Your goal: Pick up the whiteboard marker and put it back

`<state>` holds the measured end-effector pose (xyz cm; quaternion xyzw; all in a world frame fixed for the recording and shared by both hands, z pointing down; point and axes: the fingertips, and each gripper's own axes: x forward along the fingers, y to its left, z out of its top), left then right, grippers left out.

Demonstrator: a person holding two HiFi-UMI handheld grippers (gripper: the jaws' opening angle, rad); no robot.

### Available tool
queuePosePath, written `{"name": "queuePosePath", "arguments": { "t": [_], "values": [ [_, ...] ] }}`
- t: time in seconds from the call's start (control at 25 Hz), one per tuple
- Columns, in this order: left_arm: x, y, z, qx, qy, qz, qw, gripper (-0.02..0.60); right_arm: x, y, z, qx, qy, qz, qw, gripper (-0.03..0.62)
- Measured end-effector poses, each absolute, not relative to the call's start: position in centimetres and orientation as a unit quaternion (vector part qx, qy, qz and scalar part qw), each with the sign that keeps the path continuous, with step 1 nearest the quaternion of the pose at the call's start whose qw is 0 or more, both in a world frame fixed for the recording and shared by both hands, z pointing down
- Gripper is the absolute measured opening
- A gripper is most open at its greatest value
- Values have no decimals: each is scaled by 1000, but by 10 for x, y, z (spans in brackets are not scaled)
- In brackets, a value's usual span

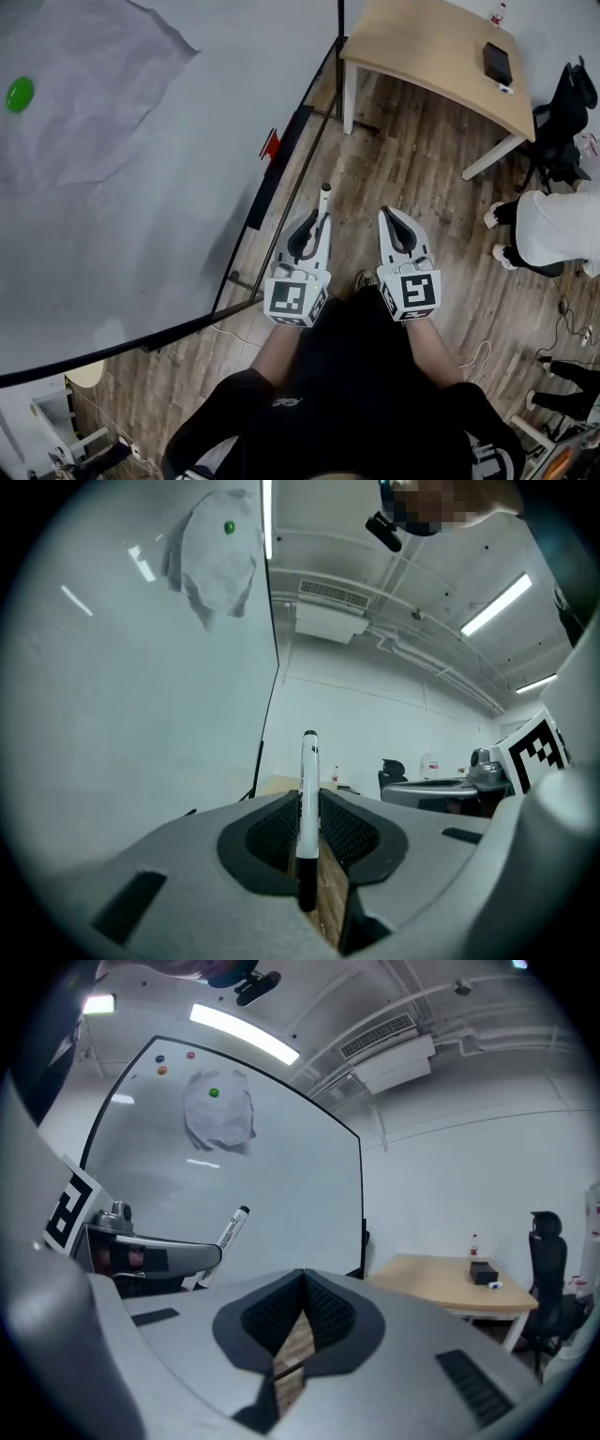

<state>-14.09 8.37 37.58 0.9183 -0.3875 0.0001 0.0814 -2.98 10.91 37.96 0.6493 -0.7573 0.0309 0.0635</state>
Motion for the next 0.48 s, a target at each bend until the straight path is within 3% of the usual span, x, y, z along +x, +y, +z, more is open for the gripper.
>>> {"name": "queuePosePath", "arguments": {
  "t": [0.48],
  "values": [
    [-125, 47, 405, 921, -377, 39, 90, 69, -15, 66, 406, 649, -756, 53, 62, 2]
  ]
}}
